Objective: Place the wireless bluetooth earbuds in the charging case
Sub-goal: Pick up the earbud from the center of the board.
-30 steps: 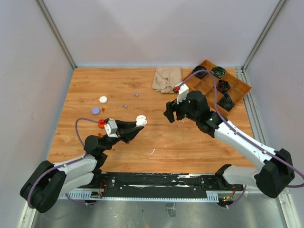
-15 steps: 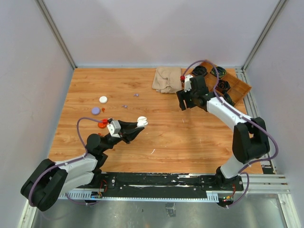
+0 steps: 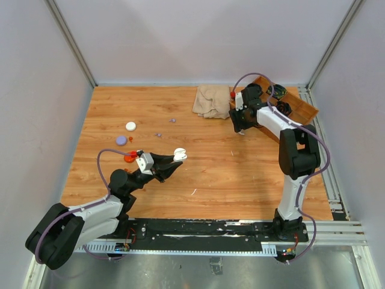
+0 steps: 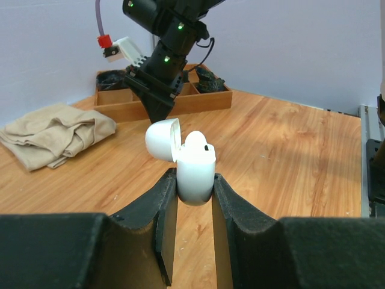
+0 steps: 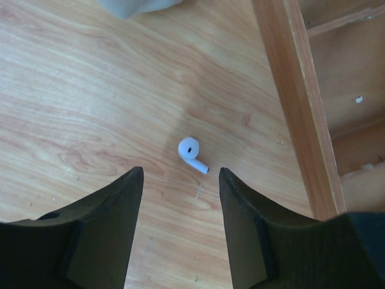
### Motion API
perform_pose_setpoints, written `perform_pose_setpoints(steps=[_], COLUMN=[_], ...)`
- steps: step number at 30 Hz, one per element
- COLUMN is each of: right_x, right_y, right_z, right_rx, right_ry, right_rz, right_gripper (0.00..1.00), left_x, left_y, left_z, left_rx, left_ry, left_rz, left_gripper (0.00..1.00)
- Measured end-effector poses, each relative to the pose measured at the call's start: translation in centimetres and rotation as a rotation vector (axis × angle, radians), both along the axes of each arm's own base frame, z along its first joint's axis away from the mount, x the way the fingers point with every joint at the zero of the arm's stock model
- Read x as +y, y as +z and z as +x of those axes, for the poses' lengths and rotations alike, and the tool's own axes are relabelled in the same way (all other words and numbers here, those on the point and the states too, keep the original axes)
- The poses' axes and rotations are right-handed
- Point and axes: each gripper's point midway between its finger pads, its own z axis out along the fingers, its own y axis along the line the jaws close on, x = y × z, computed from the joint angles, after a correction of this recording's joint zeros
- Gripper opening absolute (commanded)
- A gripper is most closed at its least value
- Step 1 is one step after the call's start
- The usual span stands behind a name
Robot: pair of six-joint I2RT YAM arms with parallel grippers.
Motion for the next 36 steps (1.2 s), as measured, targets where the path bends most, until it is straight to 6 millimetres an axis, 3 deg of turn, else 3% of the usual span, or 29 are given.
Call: perform_pose_setpoints(steps=[9, 18, 22, 30, 36], right_x=[-0.3, -0.3, -0.1, 0.0, 0.5], right_y=[-3.7, -3.9, -3.9, -4.1, -4.2], right_z=[0.4, -0.5, -1.0, -5.2, -7.3], right_rx=[0.117, 0.166, 0.183, 0.270, 0.307], right_ry=[0.013, 0.015, 0.005, -0.022, -0.014], right_rz=[-0.023, -0.018, -0.002, 0.018, 0.006], right_gripper=[0.40, 0.18, 0.17, 0.13, 0.27], left_x=[0.0, 0.1, 0.1, 0.2, 0.2], left_y=[0.0, 0.1, 0.5, 1.0, 0.8], left_z=[0.0, -0.1, -0.2, -0.4, -0.4], left_rx=[-0.003, -0.005, -0.015, -0.029, -0.023], left_ry=[0.001, 0.001, 0.001, 0.001, 0.001], left_rz=[0.002, 0.000, -0.006, -0.014, -0.010], left_gripper=[0.00, 0.00, 0.00, 0.00, 0.00])
